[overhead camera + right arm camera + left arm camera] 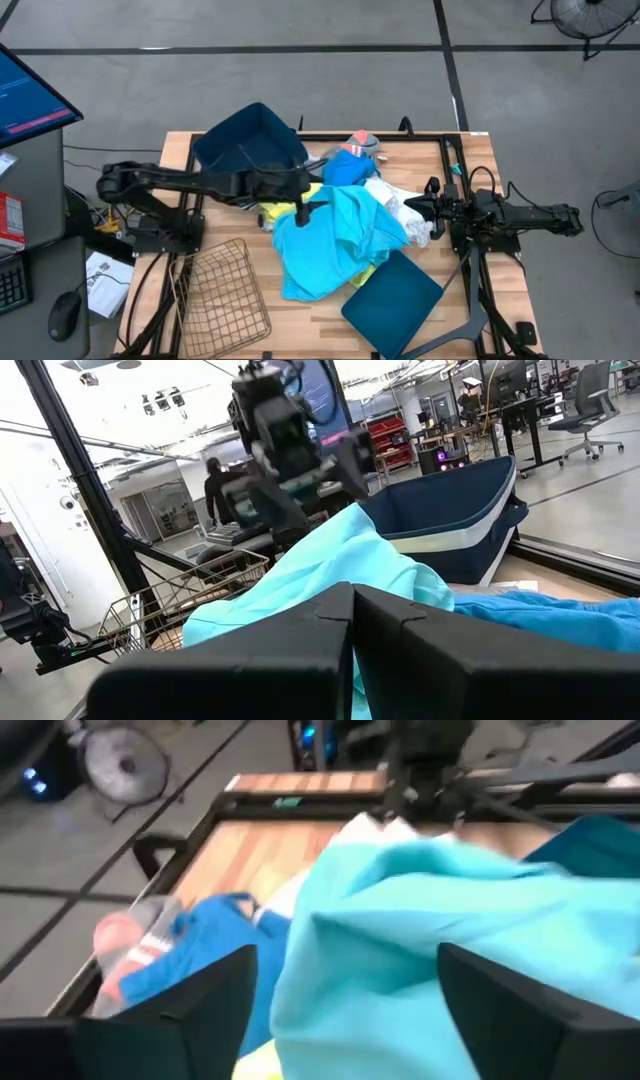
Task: Pick & Place Cloths
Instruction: Put the light blue short into the wire basket
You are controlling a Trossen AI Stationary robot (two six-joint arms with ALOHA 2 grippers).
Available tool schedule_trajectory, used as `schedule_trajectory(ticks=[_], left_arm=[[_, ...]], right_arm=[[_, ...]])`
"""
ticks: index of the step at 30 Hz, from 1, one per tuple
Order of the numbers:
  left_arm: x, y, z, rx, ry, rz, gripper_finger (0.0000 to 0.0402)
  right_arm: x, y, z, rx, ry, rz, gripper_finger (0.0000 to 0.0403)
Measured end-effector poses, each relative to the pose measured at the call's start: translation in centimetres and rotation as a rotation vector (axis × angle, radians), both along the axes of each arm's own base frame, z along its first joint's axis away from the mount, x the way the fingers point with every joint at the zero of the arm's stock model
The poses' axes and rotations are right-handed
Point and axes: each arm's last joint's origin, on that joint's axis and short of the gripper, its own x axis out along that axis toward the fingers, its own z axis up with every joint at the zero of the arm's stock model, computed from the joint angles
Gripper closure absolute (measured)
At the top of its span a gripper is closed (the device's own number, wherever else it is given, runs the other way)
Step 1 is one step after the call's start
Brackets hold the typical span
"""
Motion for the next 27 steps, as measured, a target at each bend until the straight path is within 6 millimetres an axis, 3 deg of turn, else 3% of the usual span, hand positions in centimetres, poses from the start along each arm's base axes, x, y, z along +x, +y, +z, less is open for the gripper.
schedule_trajectory(ticks=[8, 12, 15, 19, 22, 27], left_arm=[[2.6, -0.7, -5.2, -0.091, 0.098, 0.017, 0.0054], [2.9, -0.8, -6.1, -0.156, 0.112, 0.055, 0.0097], [2.7, -0.8, -5.4, -0.180, 0.087, 0.072, 0.0191], [2.2, -0.8, -3.9, -0.176, 0.033, 0.092, 0.0360], [1.6, -0.7, -2.2, -0.168, -0.021, 0.105, 0.0389], [-1.0, -0.8, 3.3, -0.171, -0.224, 0.098, 0.0400]], right_arm=[[0.0, 0.0, 0.0, 0.000, 0.000, 0.000, 0.0403], [0.0, 0.0, 0.0, 0.000, 0.000, 0.000, 0.0403], [0.0, 0.0, 0.0, 0.000, 0.000, 0.000, 0.0403], [0.0, 0.0, 0.0, 0.000, 0.000, 0.000, 0.0403], [0.0, 0.0, 0.0, 0.000, 0.000, 0.000, 0.0403], [0.0, 0.0, 0.0, 0.000, 0.000, 0.000, 0.0403]])
